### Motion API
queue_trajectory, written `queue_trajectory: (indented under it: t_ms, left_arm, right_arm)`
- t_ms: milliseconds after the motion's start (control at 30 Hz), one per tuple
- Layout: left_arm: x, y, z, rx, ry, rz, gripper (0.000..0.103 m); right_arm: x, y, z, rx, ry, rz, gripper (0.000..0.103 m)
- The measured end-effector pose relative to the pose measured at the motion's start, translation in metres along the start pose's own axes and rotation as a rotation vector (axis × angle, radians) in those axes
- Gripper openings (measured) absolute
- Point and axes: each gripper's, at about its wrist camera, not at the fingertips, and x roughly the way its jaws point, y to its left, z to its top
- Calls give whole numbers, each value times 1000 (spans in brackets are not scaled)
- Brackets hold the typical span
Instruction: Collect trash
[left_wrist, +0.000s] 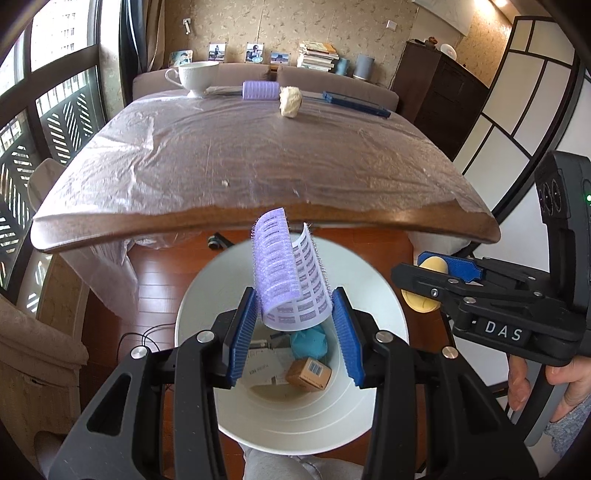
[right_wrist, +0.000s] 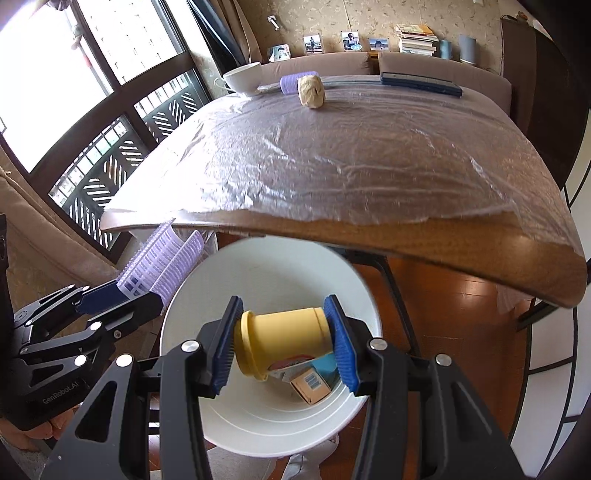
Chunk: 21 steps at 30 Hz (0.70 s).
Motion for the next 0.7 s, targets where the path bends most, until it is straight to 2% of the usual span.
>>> queue_trajectory:
  t_ms: [367, 700]
  left_arm:
    - [15, 12, -23, 7, 77, 1, 44]
    - [30, 22, -27, 29, 127, -12, 44]
  right_arm:
    - [16, 12, -15, 7, 50, -21, 45]
    - [35, 19, -24, 45, 90, -39, 45]
